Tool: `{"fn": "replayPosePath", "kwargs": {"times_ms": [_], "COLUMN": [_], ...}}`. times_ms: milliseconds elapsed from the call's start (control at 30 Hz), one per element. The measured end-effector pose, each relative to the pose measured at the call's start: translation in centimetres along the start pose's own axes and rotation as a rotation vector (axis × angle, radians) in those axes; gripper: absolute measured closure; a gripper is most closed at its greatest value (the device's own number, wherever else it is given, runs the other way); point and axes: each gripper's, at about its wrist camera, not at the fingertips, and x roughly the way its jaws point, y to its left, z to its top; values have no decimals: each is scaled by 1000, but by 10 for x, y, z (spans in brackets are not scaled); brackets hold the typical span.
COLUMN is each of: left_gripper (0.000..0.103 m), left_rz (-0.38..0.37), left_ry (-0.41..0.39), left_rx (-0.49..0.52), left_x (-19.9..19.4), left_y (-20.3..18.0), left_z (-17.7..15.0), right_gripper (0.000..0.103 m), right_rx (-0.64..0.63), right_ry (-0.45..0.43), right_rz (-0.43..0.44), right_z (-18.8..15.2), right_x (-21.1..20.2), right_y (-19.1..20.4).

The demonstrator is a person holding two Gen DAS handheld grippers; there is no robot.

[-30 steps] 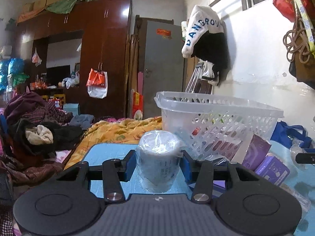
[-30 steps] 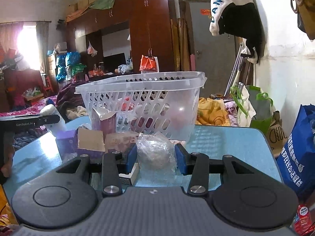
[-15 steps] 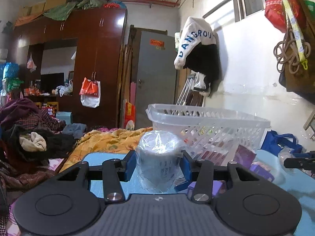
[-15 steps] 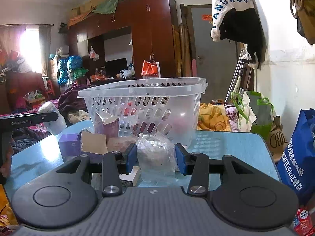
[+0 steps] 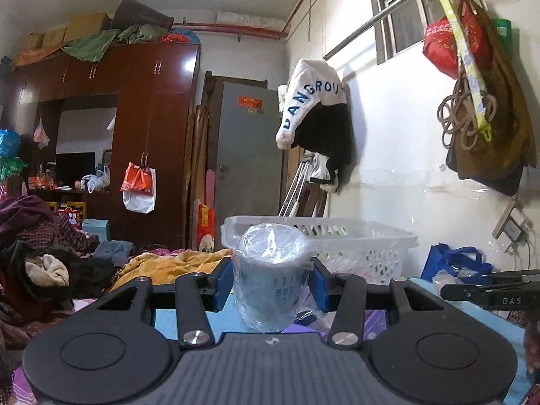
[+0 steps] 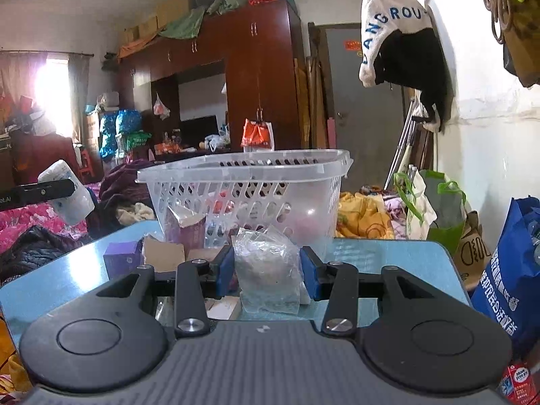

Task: Organize objects
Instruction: 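Lift both items over the white basket and open both tools to release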

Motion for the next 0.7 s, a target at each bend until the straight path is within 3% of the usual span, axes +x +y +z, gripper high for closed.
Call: {"fn": "replayPosePath", "kwargs": {"times_ms": [267, 467, 700], "left_gripper": [52, 52, 52], "left_rz": [-37, -40, -66], "left_ry": [-11, -45, 11], "left_rx": [-2, 5, -23], "left_x": [0, 2, 39], "left_y": [-6, -16, -20], "left_z": [14, 41, 76], "right_gripper": [57, 57, 57], "right_rx": [-42, -18, -92], "right_ry": [-27, -83, -140], "right_rz": [16, -13, -32], "right_z": [5, 38, 72], "right_x": [-8, -17, -1], "right_y": [15, 11, 16]}}
